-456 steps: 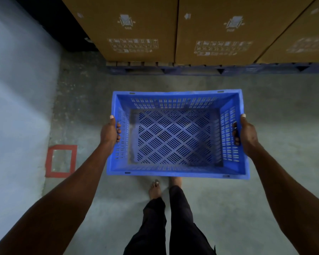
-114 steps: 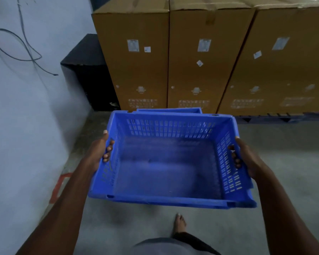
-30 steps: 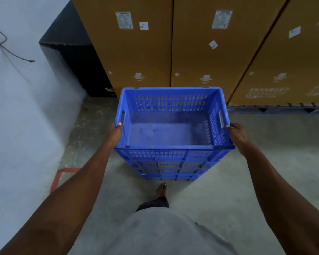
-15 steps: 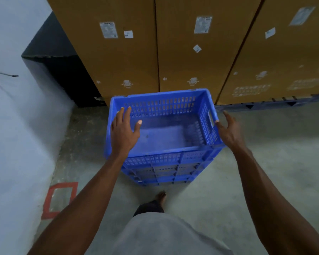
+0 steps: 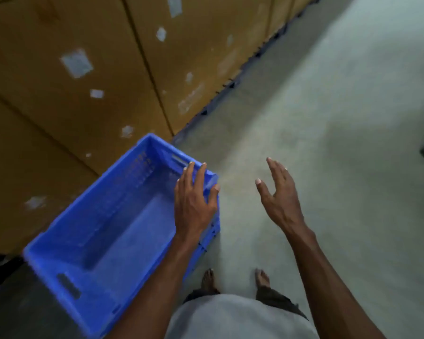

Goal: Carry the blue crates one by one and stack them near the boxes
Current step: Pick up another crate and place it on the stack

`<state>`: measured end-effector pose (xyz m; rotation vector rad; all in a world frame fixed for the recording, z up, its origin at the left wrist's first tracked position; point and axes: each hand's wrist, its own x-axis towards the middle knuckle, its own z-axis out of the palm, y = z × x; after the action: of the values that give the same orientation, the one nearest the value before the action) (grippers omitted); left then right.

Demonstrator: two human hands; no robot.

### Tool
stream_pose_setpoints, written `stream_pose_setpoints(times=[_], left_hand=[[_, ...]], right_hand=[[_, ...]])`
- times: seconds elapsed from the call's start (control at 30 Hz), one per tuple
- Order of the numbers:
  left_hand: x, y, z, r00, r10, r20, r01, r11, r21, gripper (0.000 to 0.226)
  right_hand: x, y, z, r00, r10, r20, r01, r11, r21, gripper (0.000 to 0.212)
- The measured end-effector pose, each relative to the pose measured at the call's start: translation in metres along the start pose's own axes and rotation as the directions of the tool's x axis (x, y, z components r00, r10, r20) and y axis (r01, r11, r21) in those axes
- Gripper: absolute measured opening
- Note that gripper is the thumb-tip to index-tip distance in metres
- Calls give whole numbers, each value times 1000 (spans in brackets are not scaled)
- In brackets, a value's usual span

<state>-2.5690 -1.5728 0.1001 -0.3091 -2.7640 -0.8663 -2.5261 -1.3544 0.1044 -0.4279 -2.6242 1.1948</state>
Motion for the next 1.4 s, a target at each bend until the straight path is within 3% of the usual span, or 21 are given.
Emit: stream_pose_setpoints(times=[0.1,0.23,0.4,0.57,0.83,0.93,1.07,1.2,1.4], left_hand=[[-10,46,31,980,143,137,-133,988,-78,62],[-44,115,62,882,378,282,-326,920,-217,61],[-110,204,94,696,594,403,-474,802,-363,61],[-208,304,129,483,748,456,-566,664,-489,63],[-398,462,167,123,874,470,-540,456,-707,63],[-451,513,185,-19,900,436,-553,353,-754,65],[-519,590,223,-139,908,396,-529,270,-804,64],[-602,667,262,-230,903,363,-470,224,-854,61],[-721,797,321,-422,833,358,-355,211,-911,67]], right_hand=[[-52,31,-41,974,174,-148,-178,984,-16,62],[-131,72,-90,870,358,-338,-362,931,54,62],[-240,120,-152,666,515,-539,-514,841,169,61],[-367,169,-216,438,614,-656,-613,738,282,60],[-568,236,-314,3,687,-726,-645,556,524,60],[-619,255,-339,-102,677,-729,-630,523,574,61],[-677,290,-375,-241,659,-712,-625,456,633,61],[-733,340,-438,-344,620,-706,-616,418,667,61],[-810,419,-565,-519,578,-630,-525,366,768,58]])
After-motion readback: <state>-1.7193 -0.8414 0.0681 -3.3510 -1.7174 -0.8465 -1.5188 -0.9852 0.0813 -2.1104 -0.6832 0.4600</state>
